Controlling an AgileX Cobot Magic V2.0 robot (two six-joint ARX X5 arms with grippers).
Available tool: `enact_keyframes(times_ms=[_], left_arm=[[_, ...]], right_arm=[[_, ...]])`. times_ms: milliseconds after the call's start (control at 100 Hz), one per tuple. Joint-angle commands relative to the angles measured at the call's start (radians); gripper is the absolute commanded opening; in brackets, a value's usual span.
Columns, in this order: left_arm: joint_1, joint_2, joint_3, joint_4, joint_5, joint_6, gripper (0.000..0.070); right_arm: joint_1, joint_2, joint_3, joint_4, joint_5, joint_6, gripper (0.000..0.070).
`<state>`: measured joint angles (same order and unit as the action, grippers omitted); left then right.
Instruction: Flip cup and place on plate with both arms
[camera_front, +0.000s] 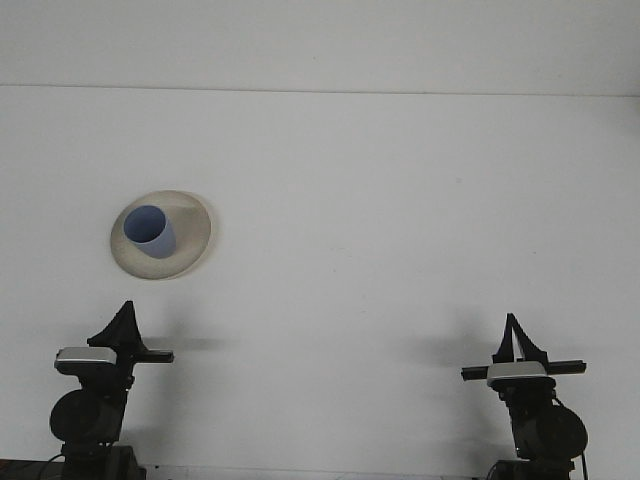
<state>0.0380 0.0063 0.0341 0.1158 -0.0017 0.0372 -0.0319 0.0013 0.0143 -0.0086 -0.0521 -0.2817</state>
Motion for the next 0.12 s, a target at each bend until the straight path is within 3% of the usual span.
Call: enact_keyframes(times_ms=[0,110], left_arm=[[0.000,-0.001,-0.020,0.013,-0.002,-0.005,0.0014],[0.000,-0.001,-0.020,0.013,-0.002,-0.004,0.0014]], right_arm=[[0.000,0.000,-0.002,0.016,0.000,-0.006,0.0000],[0.000,0.000,-0.002,0.016,0.000,-0.006,0.0000]])
